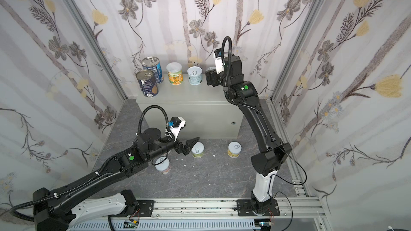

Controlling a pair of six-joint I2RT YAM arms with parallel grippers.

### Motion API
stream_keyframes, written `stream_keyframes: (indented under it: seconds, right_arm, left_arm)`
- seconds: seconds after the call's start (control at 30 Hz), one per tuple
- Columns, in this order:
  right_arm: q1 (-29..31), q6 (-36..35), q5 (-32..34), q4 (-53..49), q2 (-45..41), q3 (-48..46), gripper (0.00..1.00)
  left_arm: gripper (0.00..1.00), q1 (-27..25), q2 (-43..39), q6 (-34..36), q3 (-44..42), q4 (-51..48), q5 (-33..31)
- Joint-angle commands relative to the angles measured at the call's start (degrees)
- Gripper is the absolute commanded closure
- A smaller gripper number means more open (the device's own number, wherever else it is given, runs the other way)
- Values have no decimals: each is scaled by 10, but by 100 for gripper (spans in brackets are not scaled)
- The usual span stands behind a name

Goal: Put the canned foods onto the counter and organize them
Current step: 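Lower the light blue can onto the cabinet top beside the pink can, then open the right gripper and lift it off the light blue can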

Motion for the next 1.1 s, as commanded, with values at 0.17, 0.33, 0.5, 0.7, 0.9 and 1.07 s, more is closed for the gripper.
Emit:
stream_keyframes:
  seconds: [0.17, 0.33, 0.5, 0.7, 0.9, 1.07]
  right_arm:
    - [1, -9, 27, 12, 37, 42, 11]
    - [3, -8, 32, 20, 49, 46, 11]
    - [4, -6, 32, 23, 56, 47, 11]
    - [5, -7, 69, 22, 62, 47, 12]
    - [5, -8, 85, 20, 58, 47, 14]
    - [5, -7, 88, 19, 57, 47, 14]
  left_arm:
    - [0, 0, -10, 0, -8, 14, -9]
    - [0, 0, -15, 0, -11, 15, -12]
    - [0, 0, -14, 0, -13, 13, -13]
    - [0, 0, -13, 0, -14, 14, -13]
    - [0, 0, -13, 0, -13, 13, -13]
    - [0, 0, -13, 0, -13, 15, -12]
